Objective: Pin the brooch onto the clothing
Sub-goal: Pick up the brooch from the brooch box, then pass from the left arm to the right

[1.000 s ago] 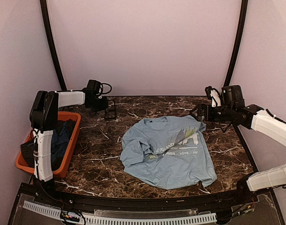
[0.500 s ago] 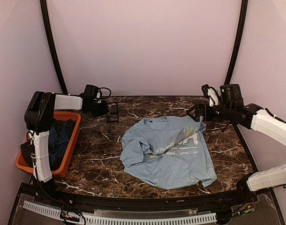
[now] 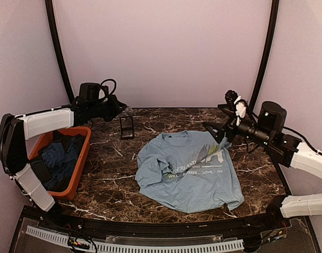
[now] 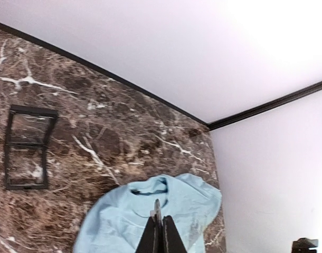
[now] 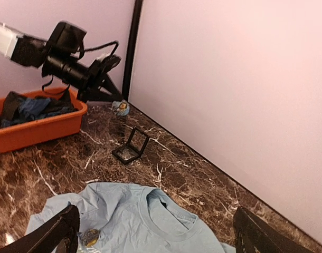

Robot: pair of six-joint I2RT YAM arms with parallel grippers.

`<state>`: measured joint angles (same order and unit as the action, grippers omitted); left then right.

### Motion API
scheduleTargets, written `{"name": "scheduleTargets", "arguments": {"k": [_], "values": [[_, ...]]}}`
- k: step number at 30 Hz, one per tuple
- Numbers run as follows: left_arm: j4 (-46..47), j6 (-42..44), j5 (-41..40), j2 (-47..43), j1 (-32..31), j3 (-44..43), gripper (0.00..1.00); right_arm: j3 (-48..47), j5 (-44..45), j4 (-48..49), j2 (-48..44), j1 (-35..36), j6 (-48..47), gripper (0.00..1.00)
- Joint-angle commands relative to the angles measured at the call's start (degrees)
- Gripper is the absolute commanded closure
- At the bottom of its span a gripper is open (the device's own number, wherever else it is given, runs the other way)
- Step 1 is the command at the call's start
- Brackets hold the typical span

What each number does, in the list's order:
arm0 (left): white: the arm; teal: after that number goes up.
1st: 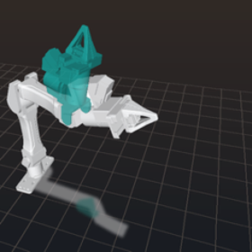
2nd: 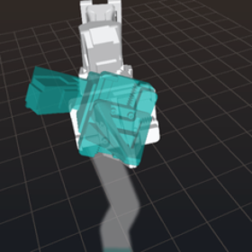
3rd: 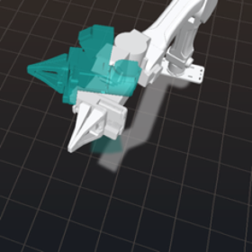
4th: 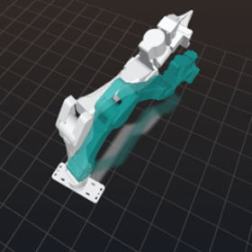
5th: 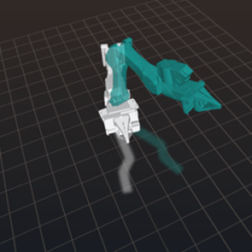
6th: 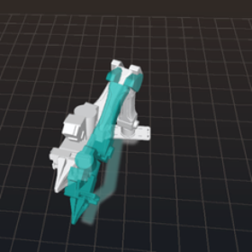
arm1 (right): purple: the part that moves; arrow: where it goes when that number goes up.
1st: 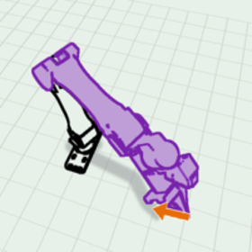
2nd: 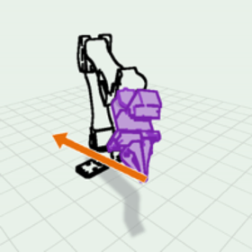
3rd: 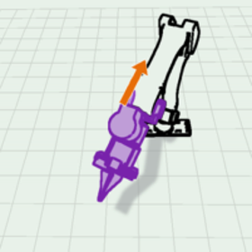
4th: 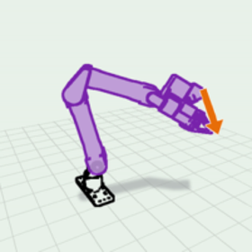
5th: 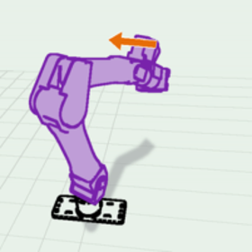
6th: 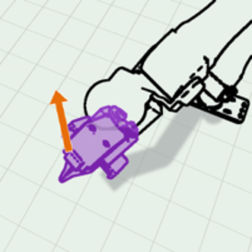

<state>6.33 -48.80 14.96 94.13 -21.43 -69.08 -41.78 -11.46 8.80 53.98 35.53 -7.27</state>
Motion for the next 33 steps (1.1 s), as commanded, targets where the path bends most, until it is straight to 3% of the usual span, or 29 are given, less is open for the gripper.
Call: {"name": "scheduleTargets", "arguments": {"k": [1,5,10,13,20,22,26,33], "values": [[0.98,-12.01,-1.79,-5.58,-5.61,1.54,0.99,-3.03,6.57,6.15,7.03,10.59,-21.01,0.01],[3.33,-17.94,-3.99,-6.84,-12.12,3.84,0.99,-7.69,20.53,7.91,18.43,21.52,-39.13,0.01],[6.45,-21.17,-5.49,-7.78,-17.3,7.01,0.99,-7.35,30.45,26.13,26.87,27.99,-53.87,0.04],[6.97,-21.75,-6.33,-8.7,-18.75,8.19,0.99,-9.25,31.8,30.61,30.46,29.33,-55.69,0.23],[8.23,-23.3,-7.53,-9.48,-20.11,10.0,0.99,-8.32,32.29,41.83,35.92,29.8,-60.78,0.46],[7.22,-24.1,-8.66,-9.63,-20.59,9.81,0.99,-7.93,30.23,41.31,35.27,29.52,-59.42,0.5],[2.13,-26.66,-9.77,-9.39,-21.19,8.01,0.99,-10.28,25.09,30.63,33.31,27.88,-52.64,0.57],[-5.03,-32.26,-10.25,-8.94,-22.6,4.78,0.99,-10.51,21.94,26.42,33.01,25.56,-52.57,0.55]]}}
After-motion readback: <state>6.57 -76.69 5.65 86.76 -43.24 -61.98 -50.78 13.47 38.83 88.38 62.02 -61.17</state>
